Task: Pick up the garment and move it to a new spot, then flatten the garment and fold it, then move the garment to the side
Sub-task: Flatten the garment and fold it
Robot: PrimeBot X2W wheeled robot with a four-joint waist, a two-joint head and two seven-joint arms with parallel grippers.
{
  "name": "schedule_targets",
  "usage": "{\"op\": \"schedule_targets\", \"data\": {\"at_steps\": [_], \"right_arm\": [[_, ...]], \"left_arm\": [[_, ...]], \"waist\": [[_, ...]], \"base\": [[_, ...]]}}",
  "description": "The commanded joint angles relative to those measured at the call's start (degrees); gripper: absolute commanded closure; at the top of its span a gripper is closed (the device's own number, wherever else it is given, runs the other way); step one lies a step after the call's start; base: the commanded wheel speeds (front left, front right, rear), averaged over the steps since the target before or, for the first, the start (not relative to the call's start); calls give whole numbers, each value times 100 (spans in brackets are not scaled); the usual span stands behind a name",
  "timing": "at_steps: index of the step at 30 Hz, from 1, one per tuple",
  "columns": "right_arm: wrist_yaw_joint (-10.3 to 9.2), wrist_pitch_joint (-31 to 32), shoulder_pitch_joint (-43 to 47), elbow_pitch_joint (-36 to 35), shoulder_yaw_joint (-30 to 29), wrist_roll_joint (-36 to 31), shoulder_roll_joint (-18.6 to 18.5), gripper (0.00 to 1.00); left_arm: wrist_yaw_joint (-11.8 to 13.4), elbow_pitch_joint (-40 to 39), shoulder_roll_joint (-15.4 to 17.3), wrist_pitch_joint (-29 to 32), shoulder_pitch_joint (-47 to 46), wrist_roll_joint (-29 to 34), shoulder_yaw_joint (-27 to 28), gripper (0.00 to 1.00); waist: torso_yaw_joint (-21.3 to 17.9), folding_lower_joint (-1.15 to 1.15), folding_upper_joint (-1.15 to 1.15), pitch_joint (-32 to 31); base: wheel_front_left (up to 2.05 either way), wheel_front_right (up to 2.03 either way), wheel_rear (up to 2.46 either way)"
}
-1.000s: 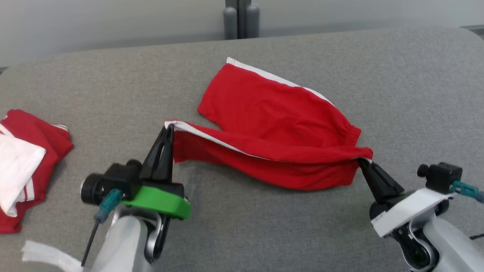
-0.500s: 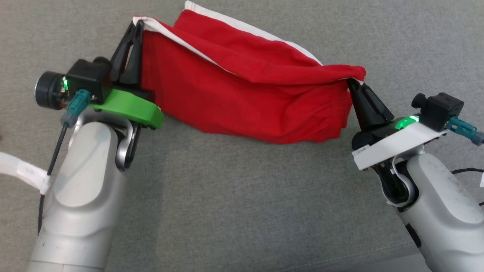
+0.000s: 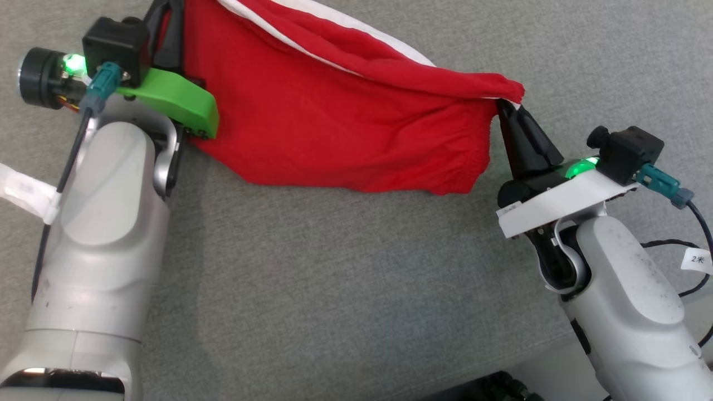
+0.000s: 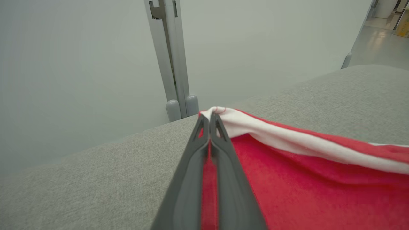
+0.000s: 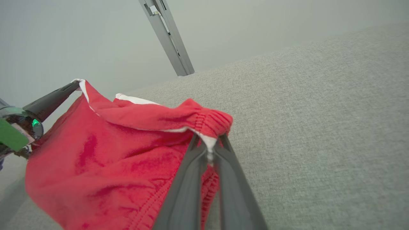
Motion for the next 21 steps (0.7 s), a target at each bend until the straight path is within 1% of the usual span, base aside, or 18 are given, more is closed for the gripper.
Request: {"op": "schedule_targets", "data": {"at_steps": [1,4,8,10,11,12,13,19,21], "right_arm": [[-6,-26,-100,-11,-21,-69,21,100],[-6,-26,-168,-10,-78,-155,126,100],[-6,-26,-248,9,-153,-292,237,100],[-6,-26,-270,62,-135,-366,288,100],[-6,-27,-277,83,-136,-403,299,89],[-6,-26,-270,114,-168,-450,304,58],[-6,-26,-253,128,-202,-498,304,0],[-6,-26,12,133,-601,-795,354,0],[-6,-26,100,122,-698,-872,368,0]], "left_arm": [[39,85,80,0,-148,44,51,100],[44,293,93,0,-291,111,82,100],[121,520,50,0,-436,182,119,100],[84,657,16,0,-455,184,83,100],[68,673,1,0,-459,181,75,100],[58,713,-27,0,-424,149,77,64],[46,739,-56,0,-387,117,86,0],[-20,468,-149,0,-101,10,146,0],[-36,486,-172,0,37,-35,182,0]], "waist": [[-94,0,0,78],[-113,0,0,98],[-92,0,0,119],[-73,0,0,113],[-63,0,0,107],[-47,0,0,91],[-32,0,0,77],[64,0,0,-107],[97,0,0,-201]], "base": [[0,0,0],[0,0,0],[0,0,0],[0,0,0],[0,0,0],[0,0,0],[0,0,0],[0,0,0],[0,0,0]]}}
